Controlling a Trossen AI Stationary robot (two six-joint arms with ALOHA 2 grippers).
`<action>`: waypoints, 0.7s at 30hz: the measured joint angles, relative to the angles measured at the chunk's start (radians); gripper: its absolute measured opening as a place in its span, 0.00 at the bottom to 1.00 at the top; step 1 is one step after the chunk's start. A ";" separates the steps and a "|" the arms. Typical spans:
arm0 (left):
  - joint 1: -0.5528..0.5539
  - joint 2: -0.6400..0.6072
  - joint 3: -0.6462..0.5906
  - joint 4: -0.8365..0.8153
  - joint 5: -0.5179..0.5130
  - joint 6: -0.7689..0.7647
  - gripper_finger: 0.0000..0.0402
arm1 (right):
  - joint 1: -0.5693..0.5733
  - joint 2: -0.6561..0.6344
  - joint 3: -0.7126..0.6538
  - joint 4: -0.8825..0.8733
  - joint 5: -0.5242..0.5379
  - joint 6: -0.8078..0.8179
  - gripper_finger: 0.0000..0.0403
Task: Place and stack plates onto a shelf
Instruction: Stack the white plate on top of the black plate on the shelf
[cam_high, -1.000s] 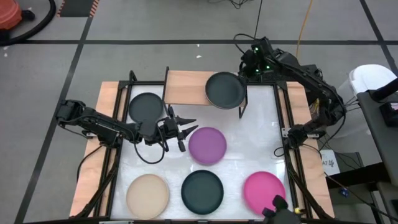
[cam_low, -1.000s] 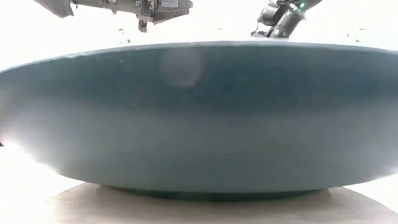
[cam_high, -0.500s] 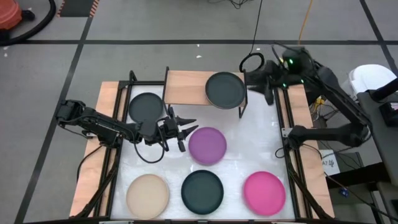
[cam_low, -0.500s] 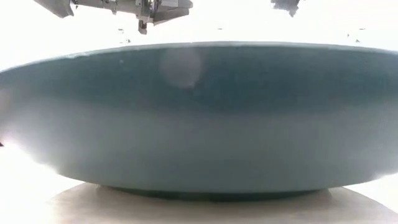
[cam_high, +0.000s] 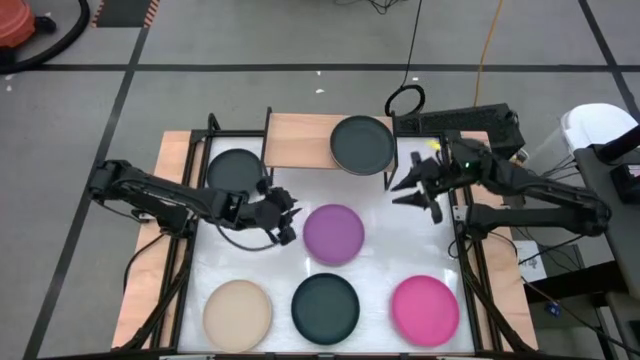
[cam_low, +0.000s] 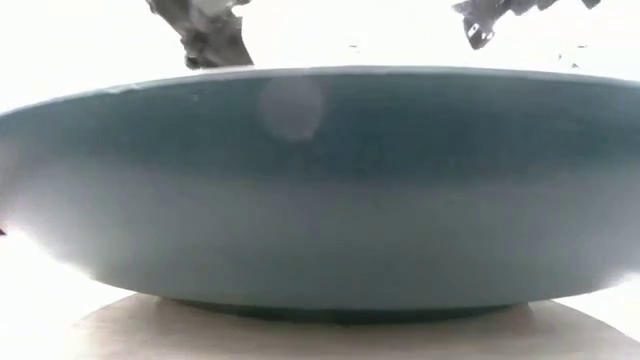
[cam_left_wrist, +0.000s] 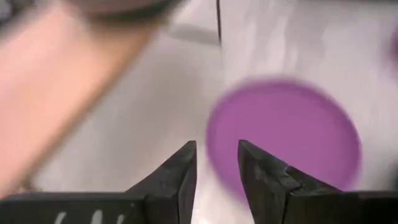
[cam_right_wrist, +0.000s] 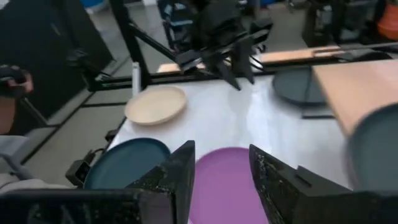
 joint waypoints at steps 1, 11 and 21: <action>0.001 0.000 0.023 -0.092 0.044 -0.054 0.30 | 0.014 -0.008 -0.034 0.041 0.001 0.005 0.33; -0.104 0.003 -0.003 -0.309 0.514 -0.137 0.30 | 0.071 -0.008 -0.182 0.228 0.005 0.010 0.33; -0.323 0.003 -0.195 -0.151 0.652 -0.157 0.30 | 0.076 -0.008 -0.208 0.269 0.008 -0.011 0.33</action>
